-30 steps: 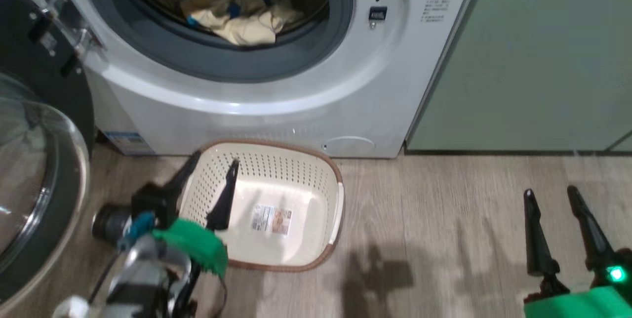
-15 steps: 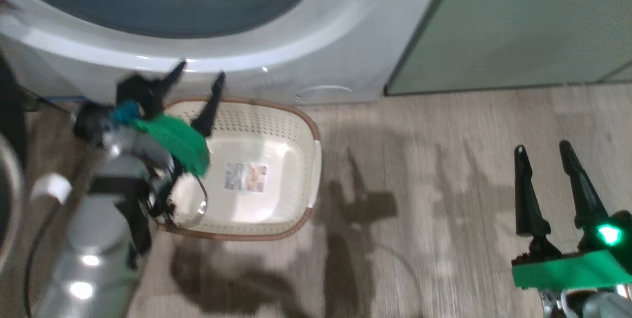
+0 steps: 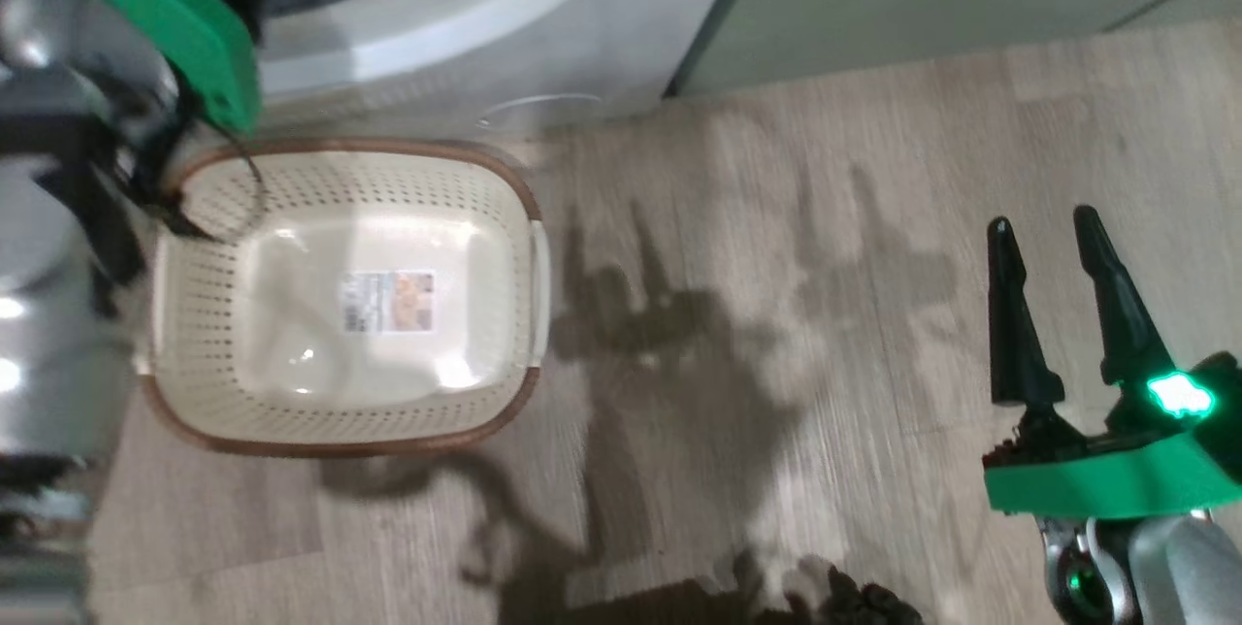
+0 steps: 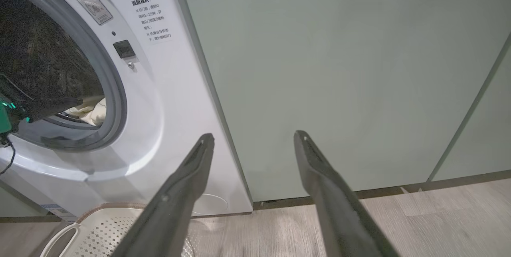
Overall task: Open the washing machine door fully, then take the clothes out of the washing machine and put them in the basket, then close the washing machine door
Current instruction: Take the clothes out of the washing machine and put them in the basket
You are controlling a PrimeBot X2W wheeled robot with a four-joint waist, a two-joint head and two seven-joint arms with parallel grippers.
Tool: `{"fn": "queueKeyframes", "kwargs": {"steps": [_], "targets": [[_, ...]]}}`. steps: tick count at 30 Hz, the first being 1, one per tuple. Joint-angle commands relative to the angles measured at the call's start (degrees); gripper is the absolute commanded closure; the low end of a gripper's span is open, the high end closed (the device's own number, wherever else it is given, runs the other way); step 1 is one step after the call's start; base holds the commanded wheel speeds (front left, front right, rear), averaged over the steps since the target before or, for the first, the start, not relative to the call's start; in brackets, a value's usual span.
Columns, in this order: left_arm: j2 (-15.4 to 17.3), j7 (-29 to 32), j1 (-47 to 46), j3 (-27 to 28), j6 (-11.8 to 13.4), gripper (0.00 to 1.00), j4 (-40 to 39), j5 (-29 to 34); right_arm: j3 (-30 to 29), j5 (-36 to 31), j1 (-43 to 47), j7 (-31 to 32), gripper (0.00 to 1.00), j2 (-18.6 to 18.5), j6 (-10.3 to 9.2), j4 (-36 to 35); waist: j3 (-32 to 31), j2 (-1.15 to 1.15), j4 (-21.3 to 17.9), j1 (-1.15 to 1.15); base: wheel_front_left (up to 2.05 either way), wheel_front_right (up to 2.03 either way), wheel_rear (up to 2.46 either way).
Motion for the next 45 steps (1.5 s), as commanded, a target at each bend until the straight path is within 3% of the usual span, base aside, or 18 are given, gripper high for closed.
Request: {"fn": "queueKeyframes", "kwargs": {"steps": [1,10,17,18,19,21,32,45], "targets": [[3.93,1.42,-3.63,1.21,-0.47,0.00,-1.18,0.20,1.13,0.90,-1.10,-0.55,0.00,0.04,0.20,-2.16,1.90,0.00,-1.78,-0.01,0.00,0.00,0.00],[9.18,10.87,-13.49,-1.98,-2.68,0.00,1.50,0.28,2.46,3.64,-3.01,-0.55,0.00,0.04,0.20,-2.54,5.21,0.00,-4.76,-0.01,0.00,0.00,0.00],[11.40,15.49,-17.24,-3.48,-2.20,0.00,4.27,1.23,3.65,3.76,-4.03,-0.55,0.00,0.05,0.20,-2.32,6.56,0.00,-5.92,-0.01,0.00,0.00,0.00],[11.55,16.23,-17.55,-3.65,-1.94,0.17,4.79,1.43,3.74,3.74,-4.12,-0.55,0.00,0.05,0.20,-2.29,6.67,0.00,-6.00,-0.01,0.00,0.00,0.00],[11.72,16.80,-17.85,-3.83,-1.71,0.54,5.18,1.65,3.82,3.74,-4.21,-0.55,0.00,0.05,0.20,-2.27,6.78,0.00,-6.06,-0.01,0.00,0.00,0.00],[11.98,17.96,-18.35,-4.29,-1.42,1.00,5.95,2.07,4.08,3.32,-4.40,-0.55,0.00,0.05,0.20,-2.07,6.99,0.00,-6.12,-0.01,0.00,0.00,0.00],[11.75,17.11,-18.64,-4.80,-0.99,1.00,5.02,1.25,3.42,2.33,-4.88,-0.55,0.00,0.05,0.20,-2.00,7.50,0.00,-4.79,-0.01,0.00,0.00,0.00],[8.87,6.87,-10.54,-3.84,0.66,1.00,-3.88,-1.79,0.87,-1.43,-3.29,-0.55,0.00,0.05,0.20,-1.91,4.30,0.00,0.11,-0.01,0.00,0.00,0.00]]}}
